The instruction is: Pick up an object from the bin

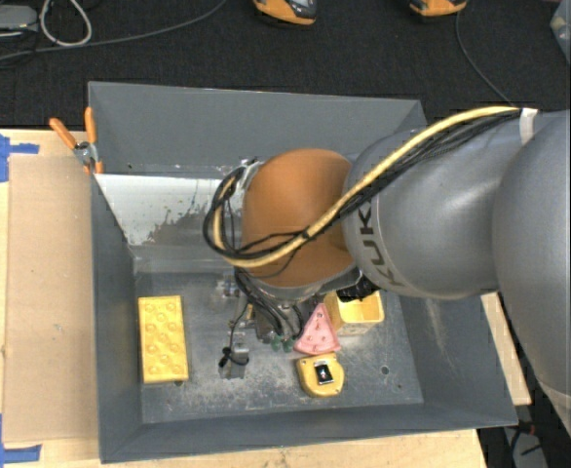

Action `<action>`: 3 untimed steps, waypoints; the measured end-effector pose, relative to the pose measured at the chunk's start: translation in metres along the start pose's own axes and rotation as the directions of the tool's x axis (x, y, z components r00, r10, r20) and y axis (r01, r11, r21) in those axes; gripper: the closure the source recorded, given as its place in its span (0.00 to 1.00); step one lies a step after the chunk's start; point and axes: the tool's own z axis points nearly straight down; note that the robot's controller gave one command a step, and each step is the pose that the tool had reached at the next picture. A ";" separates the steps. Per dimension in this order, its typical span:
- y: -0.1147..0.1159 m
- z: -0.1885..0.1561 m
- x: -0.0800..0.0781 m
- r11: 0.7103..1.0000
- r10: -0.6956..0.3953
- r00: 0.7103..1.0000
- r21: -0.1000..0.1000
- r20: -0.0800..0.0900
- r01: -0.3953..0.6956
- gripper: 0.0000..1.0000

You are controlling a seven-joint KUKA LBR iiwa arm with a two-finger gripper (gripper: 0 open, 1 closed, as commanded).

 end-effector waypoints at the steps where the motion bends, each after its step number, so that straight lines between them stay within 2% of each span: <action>1: -0.001 -0.005 -0.002 1.000 0.005 1.000 -0.001 0.007 -0.005 0.00; 2: 0.036 0.053 0.015 0.923 -0.385 0.923 0.001 0.007 0.385 0.00; 3: 0.070 0.053 0.017 0.858 -0.514 0.858 0.002 0.011 0.514 0.00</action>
Offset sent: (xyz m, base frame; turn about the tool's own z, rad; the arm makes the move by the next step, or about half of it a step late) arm -0.0319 0.0669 -0.1002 -0.7127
